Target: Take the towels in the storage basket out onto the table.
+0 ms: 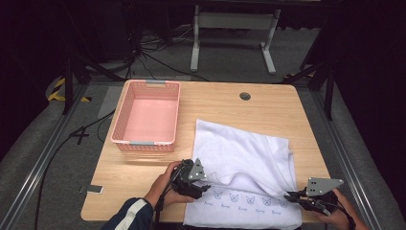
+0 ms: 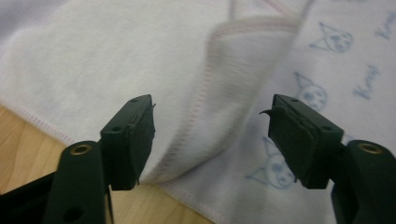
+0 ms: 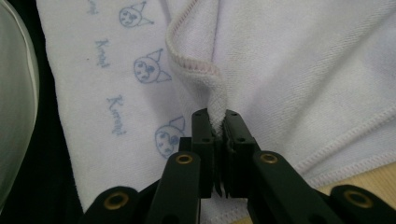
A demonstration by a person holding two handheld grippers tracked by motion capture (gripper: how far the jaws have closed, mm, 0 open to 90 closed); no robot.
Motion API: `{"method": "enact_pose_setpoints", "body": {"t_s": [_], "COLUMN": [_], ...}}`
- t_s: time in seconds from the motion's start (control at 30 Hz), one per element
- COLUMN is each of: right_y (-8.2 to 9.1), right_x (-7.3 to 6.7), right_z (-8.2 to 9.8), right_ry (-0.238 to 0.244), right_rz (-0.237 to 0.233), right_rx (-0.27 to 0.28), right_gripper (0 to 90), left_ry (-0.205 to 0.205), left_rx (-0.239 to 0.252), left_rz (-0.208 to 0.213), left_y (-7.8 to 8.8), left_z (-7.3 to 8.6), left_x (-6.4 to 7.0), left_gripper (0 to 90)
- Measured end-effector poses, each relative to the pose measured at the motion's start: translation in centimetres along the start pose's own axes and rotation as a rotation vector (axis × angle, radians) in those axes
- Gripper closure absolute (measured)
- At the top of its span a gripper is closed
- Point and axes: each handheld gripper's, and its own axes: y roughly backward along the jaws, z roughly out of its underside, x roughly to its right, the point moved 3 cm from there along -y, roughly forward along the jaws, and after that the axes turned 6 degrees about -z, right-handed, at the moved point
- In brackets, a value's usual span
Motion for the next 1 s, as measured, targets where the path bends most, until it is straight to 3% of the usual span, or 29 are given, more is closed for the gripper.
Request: {"method": "enact_pose_setpoints", "body": {"t_s": [0.07, 0.17, 0.3, 0.33, 0.43, 0.47, 0.53, 0.63, 0.67, 0.73, 0.87, 0.9, 1.0], "right_y": [0.0, 0.0, -0.1, -0.1, -0.1, -0.1, -0.1, -0.2, -0.5, -0.8, -1.0, -1.0, -1.2], "right_x": [0.0, -0.1, -0.2, -0.2, -0.2, -0.2, -0.1, 0.1, 0.7, 1.3, 2.8, 2.8, 5.0], "right_z": [-0.1, -0.1, -0.1, 0.0, 0.0, 0.0, 0.1, 0.0, -0.1, -0.3, -0.6, -0.6, -0.9], "right_ry": [0.006, 0.013, 0.014, 0.014, 0.012, 0.010, -0.003, -0.014, -0.037, -0.062, -0.096, -0.096, -0.135], "right_rz": [-0.002, 0.001, -0.006, -0.006, -0.003, 0.000, 0.008, 0.019, 0.041, 0.045, 0.094, 0.094, 0.160], "right_rx": [0.004, 0.002, 0.000, 0.000, 0.003, 0.004, 0.003, 0.002, -0.015, -0.015, -0.018, -0.018, -0.014], "right_gripper": [84.6, 84.4, 84.3, 84.3, 84.7, 84.8, 85.2, 85.7, 86.1, 86.3, 86.6, 86.6, 86.6], "left_ry": [0.039, 0.045, 0.037, 0.033, 0.017, 0.023, 0.011, 0.027, 0.044, 0.051, 0.026, 0.018, 0.045], "left_rx": [0.014, 0.023, -0.037, -0.041, -0.031, -0.026, -0.026, -0.023, -0.058, -0.086, -0.094, -0.092, -0.098], "left_rz": [-0.013, 0.000, 0.054, 0.063, 0.099, 0.094, 0.070, 0.029, -0.011, -0.015, -0.043, -0.070, -0.121], "left_y": [0.0, -0.3, -1.8, -2.0, -1.8, -1.6, -1.4, -1.2, -1.6, -2.5, -3.1, -3.5, -4.5], "left_z": [-0.4, -0.7, -0.5, -0.5, -0.5, -0.5, -0.4, -0.5, -0.5, -0.3, -0.8, -1.1, -1.8], "left_x": [-0.7, -1.0, -0.9, -0.8, -0.8, -0.7, -0.9, -1.4, -1.9, -2.2, -2.5, -2.9, -4.3], "left_gripper": [28.6, 27.5, 30.6, 33.5, 56.6, 69.1, 81.2, 84.2, 85.3, 85.6, 85.8, 85.8, 86.1]}}
